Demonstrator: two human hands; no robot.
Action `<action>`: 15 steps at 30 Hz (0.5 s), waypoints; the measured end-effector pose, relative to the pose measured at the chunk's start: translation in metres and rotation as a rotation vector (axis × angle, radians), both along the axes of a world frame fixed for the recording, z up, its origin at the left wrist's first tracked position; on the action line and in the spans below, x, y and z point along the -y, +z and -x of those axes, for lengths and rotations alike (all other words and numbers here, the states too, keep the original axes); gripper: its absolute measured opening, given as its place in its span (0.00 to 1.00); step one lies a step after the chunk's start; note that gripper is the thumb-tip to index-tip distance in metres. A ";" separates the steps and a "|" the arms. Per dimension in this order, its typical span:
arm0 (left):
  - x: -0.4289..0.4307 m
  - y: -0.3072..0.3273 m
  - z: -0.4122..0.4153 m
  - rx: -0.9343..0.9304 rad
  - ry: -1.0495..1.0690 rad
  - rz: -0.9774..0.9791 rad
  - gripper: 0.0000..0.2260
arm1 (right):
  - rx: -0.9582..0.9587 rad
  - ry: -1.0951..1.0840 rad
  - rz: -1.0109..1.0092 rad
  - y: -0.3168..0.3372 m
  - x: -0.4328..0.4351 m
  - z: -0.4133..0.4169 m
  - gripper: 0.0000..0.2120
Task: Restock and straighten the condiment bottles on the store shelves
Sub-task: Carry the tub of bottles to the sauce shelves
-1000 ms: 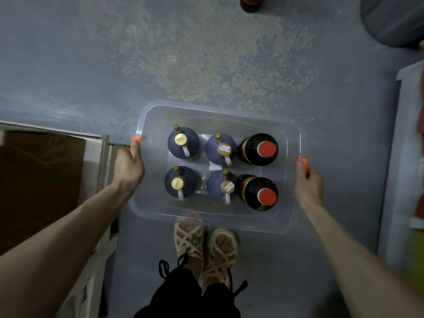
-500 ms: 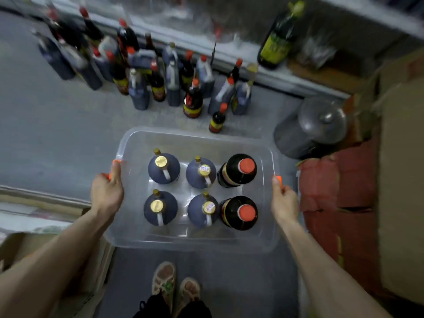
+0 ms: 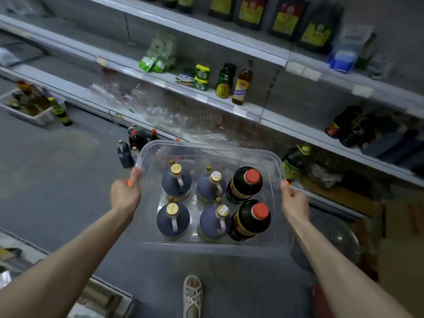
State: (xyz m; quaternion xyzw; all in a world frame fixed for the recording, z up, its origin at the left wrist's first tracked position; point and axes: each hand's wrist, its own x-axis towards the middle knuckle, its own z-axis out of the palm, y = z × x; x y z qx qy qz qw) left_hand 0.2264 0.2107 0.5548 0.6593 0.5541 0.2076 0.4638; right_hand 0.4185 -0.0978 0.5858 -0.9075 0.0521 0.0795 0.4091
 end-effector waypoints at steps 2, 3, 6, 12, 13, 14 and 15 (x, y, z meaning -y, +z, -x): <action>-0.022 0.015 -0.011 -0.015 0.065 -0.004 0.29 | 0.011 0.073 0.006 0.013 -0.032 -0.028 0.24; -0.036 0.022 -0.018 -0.012 0.099 0.000 0.29 | 0.008 0.106 -0.013 0.019 -0.053 -0.044 0.24; -0.077 0.034 -0.032 0.000 0.187 -0.010 0.30 | 0.009 0.181 -0.022 0.032 -0.112 -0.086 0.25; -0.178 0.042 -0.047 0.049 0.345 -0.029 0.29 | 0.017 0.351 -0.032 0.038 -0.249 -0.145 0.26; -0.197 0.040 -0.048 0.061 0.375 -0.022 0.29 | 0.016 0.376 -0.030 0.037 -0.276 -0.153 0.26; -0.217 0.039 -0.048 0.071 0.397 -0.017 0.29 | 0.018 0.397 -0.029 0.035 -0.304 -0.161 0.27; -0.232 0.038 -0.048 0.069 0.407 -0.014 0.29 | 0.025 0.408 -0.035 0.036 -0.326 -0.164 0.27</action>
